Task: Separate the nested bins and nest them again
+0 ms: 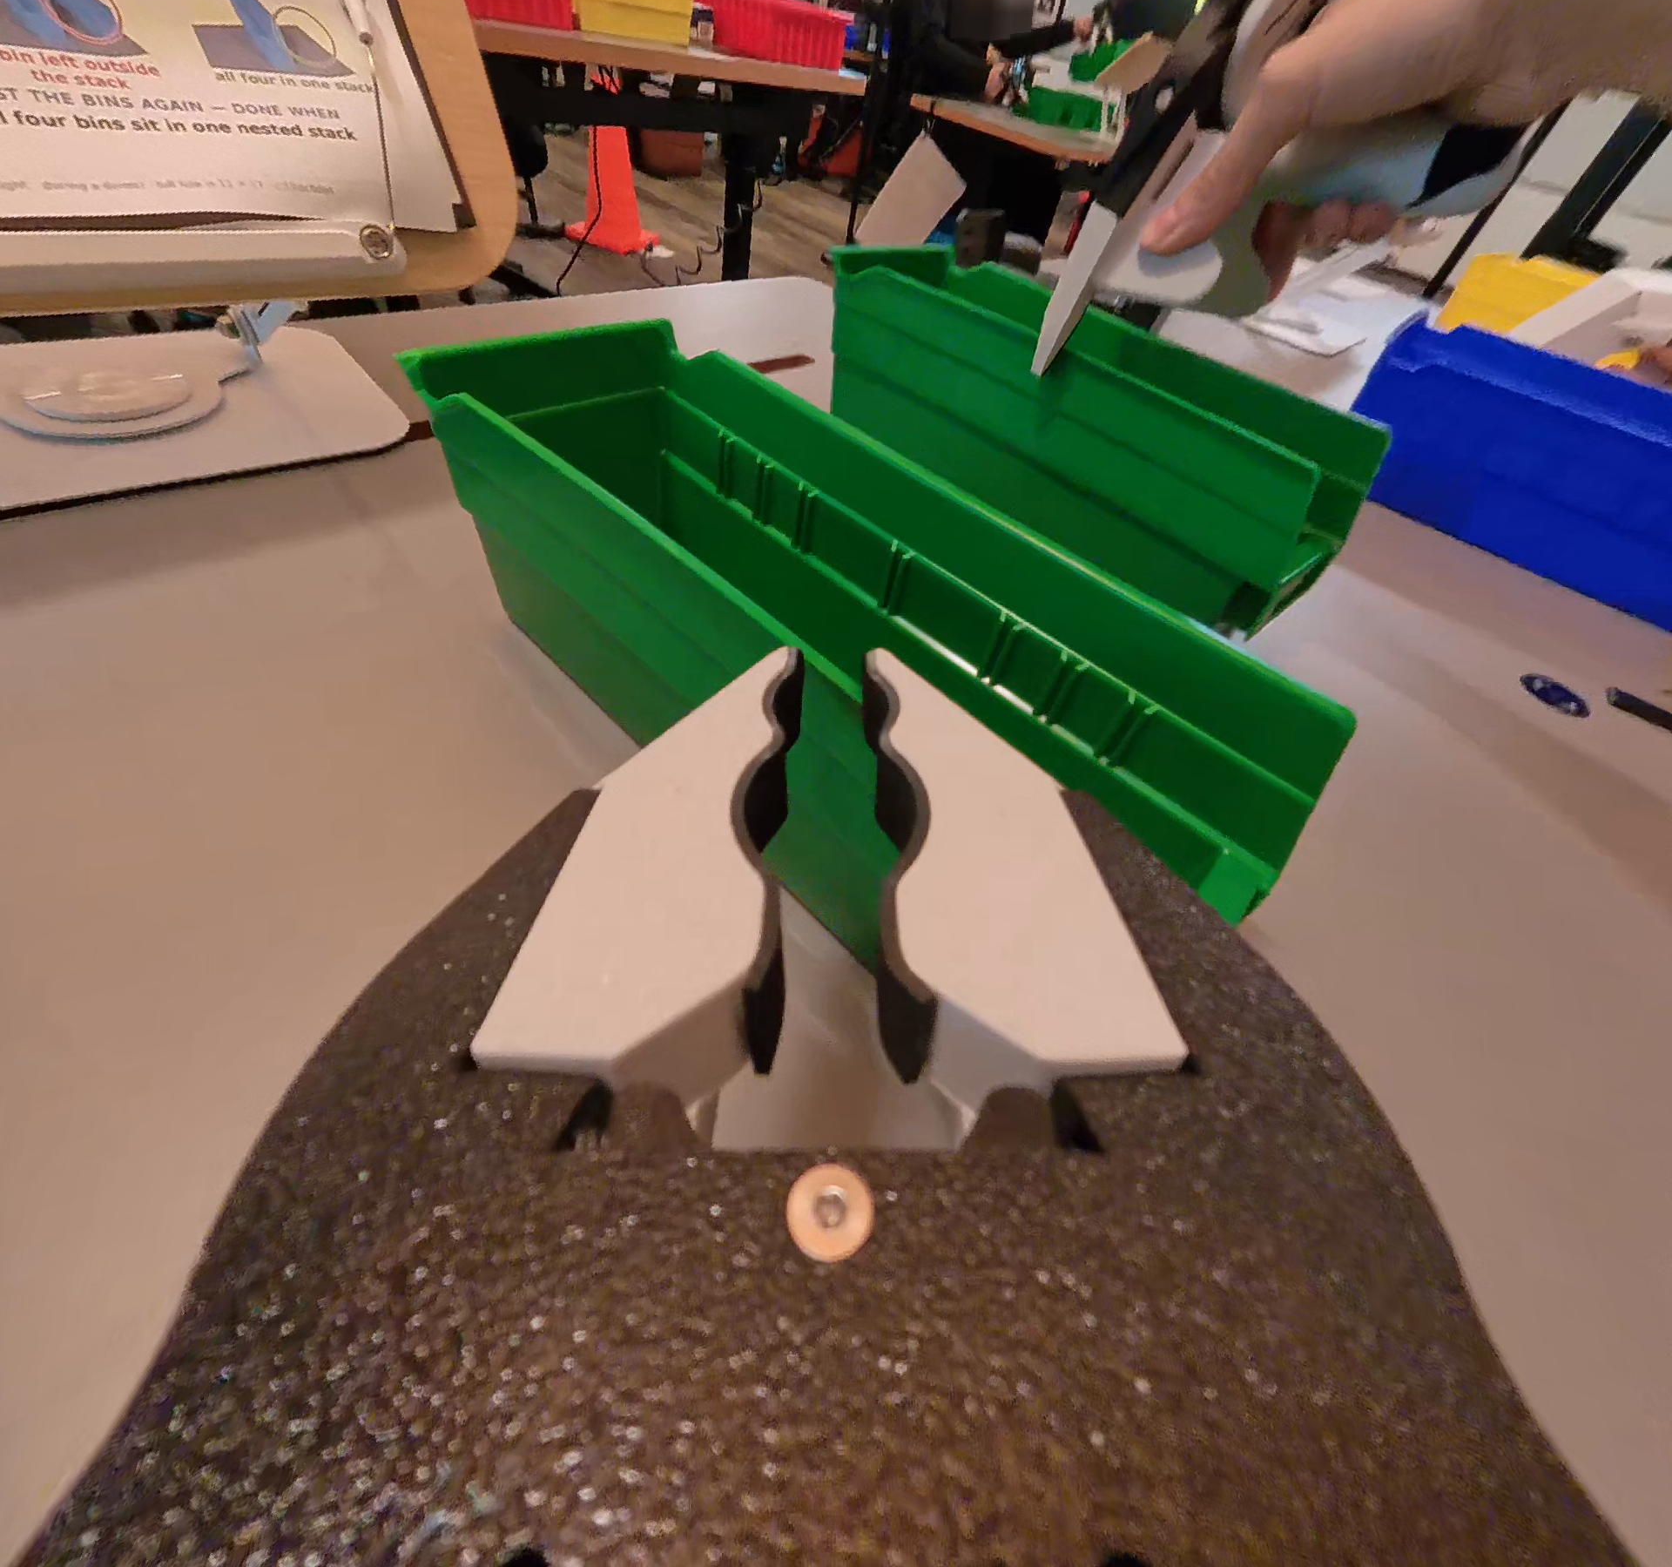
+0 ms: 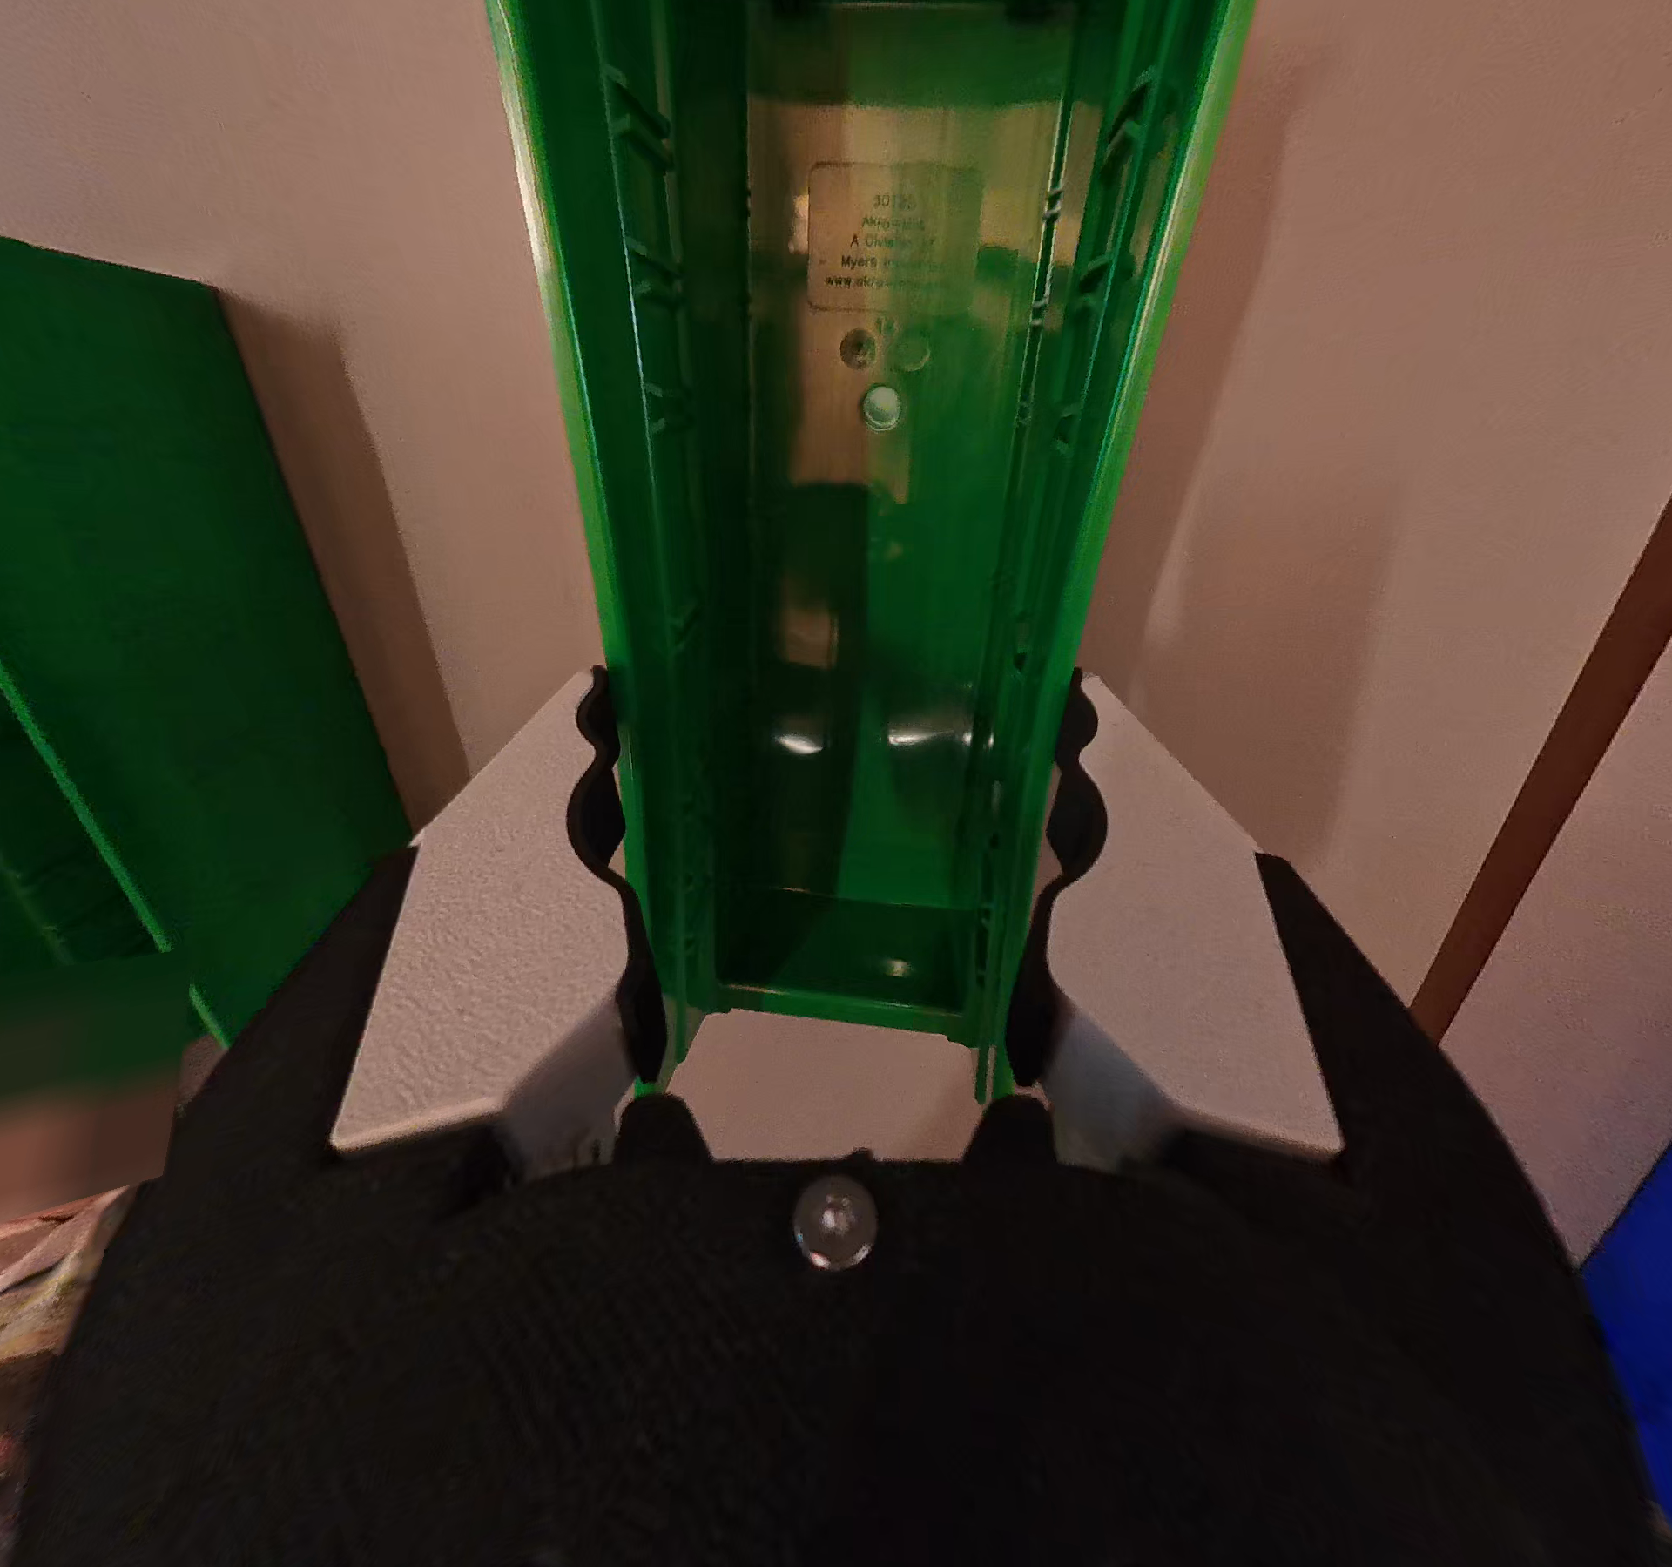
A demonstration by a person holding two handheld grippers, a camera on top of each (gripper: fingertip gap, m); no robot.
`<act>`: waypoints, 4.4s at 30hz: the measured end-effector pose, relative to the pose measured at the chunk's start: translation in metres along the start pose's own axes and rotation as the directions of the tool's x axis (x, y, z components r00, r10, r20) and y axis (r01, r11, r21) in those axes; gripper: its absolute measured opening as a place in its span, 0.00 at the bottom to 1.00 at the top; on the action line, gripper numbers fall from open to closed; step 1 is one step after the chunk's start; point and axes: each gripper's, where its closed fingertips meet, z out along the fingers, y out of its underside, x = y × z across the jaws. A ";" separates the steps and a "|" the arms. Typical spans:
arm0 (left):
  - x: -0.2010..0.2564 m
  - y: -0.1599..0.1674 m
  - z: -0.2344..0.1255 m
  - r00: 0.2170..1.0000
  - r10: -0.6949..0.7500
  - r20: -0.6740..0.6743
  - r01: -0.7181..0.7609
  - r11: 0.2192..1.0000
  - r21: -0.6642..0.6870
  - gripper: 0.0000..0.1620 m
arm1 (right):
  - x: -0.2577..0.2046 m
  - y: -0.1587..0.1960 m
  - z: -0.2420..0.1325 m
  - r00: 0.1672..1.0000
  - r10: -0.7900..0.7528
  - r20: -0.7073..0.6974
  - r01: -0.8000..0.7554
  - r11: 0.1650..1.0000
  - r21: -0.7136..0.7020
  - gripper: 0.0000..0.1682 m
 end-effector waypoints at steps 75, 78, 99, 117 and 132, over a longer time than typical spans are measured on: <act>-0.278 0.011 -0.097 0.780 0.122 0.614 0.442 0.587 -0.678 0.84 | -0.215 0.153 0.025 0.757 -0.615 0.222 0.208 0.548 0.810 0.38; -0.275 0.023 -0.094 0.799 0.066 0.598 0.481 0.527 -0.701 0.86 | -0.211 0.156 0.015 0.745 -0.634 0.208 0.222 0.530 0.819 0.47; -0.266 0.033 -0.104 0.830 0.028 0.557 0.547 0.155 -0.823 0.81 | -0.087 0.198 -0.001 0.902 -0.430 -0.033 0.276 0.518 0.810 0.62; -0.252 0.009 -0.092 0.789 -0.055 0.611 0.609 0.189 -0.770 0.61 | -0.028 0.215 -0.011 0.953 -0.303 -0.031 0.197 0.536 0.821 0.56; -0.158 -0.066 -0.051 0.842 -0.053 0.537 0.537 0.185 -0.823 0.61 | -0.071 0.196 0.002 0.900 -0.435 -0.044 0.290 0.519 0.804 0.54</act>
